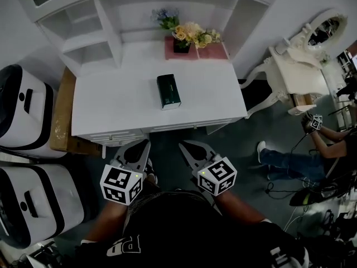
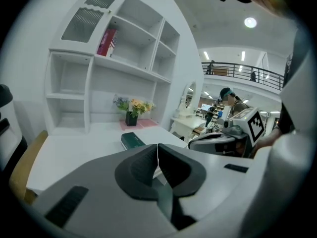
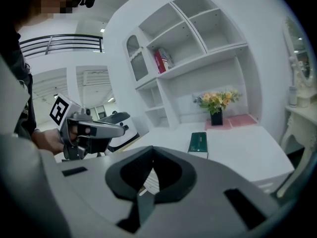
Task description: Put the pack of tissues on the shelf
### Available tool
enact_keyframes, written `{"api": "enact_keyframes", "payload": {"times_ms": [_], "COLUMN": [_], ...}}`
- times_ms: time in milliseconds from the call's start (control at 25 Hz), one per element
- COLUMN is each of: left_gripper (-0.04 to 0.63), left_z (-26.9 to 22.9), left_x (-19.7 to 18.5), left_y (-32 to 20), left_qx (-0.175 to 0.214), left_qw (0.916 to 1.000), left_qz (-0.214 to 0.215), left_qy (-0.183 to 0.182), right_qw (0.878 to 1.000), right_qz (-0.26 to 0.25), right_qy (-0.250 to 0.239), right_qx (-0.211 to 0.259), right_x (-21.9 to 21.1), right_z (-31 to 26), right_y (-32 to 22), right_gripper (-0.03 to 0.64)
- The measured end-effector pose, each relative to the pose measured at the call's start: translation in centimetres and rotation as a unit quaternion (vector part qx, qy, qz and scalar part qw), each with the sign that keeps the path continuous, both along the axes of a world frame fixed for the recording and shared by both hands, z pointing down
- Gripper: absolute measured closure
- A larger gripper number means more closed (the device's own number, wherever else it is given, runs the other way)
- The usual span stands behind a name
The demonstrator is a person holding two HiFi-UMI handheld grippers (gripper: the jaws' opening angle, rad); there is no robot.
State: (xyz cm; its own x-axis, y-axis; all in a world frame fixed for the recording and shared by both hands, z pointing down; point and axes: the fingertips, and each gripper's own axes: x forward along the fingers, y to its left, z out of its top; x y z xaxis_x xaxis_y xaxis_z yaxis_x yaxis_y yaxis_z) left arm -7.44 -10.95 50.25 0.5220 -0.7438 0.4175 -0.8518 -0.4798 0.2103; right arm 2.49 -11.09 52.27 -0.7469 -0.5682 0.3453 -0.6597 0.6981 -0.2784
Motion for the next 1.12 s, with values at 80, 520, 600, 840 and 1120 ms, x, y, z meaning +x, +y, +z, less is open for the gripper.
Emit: {"api": "enact_keyframes", "payload": {"times_ms": [80, 520, 600, 840, 1120], "left_gripper": [0.58, 0.58, 0.58, 0.58, 0.58], "left_z": [0.2, 1.6, 2.1, 3.2, 3.6], "left_x": [-0.7, -4.9, -5.6, -7.4, -8.7], "left_y": [-1.2, -8.8, -9.8, -12.9, -15.2], "left_qx": [0.0, -0.015, -0.019, -0.029, -0.028], "left_qw": [1.0, 0.9993, 0.9991, 0.9979, 0.9961], "left_qz": [0.005, 0.032, 0.038, 0.057, 0.084], "left_qy": [-0.004, -0.008, -0.007, -0.007, -0.007], "right_qw": [1.0, 0.999, 0.998, 0.995, 0.99], "right_qz": [0.003, 0.043, 0.051, 0.074, 0.106], "right_qy": [0.006, 0.031, 0.039, 0.064, 0.085], "right_qx": [-0.002, 0.007, 0.008, -0.01, -0.024], "right_x": [-0.6, -4.0, -4.5, -5.5, -6.1], "right_z": [0.1, 0.2, 0.4, 2.0, 3.3], "right_y": [-1.2, -8.8, -9.8, -12.3, -14.1], "right_gripper": [0.607, 0.607, 0.607, 0.607, 0.607]}}
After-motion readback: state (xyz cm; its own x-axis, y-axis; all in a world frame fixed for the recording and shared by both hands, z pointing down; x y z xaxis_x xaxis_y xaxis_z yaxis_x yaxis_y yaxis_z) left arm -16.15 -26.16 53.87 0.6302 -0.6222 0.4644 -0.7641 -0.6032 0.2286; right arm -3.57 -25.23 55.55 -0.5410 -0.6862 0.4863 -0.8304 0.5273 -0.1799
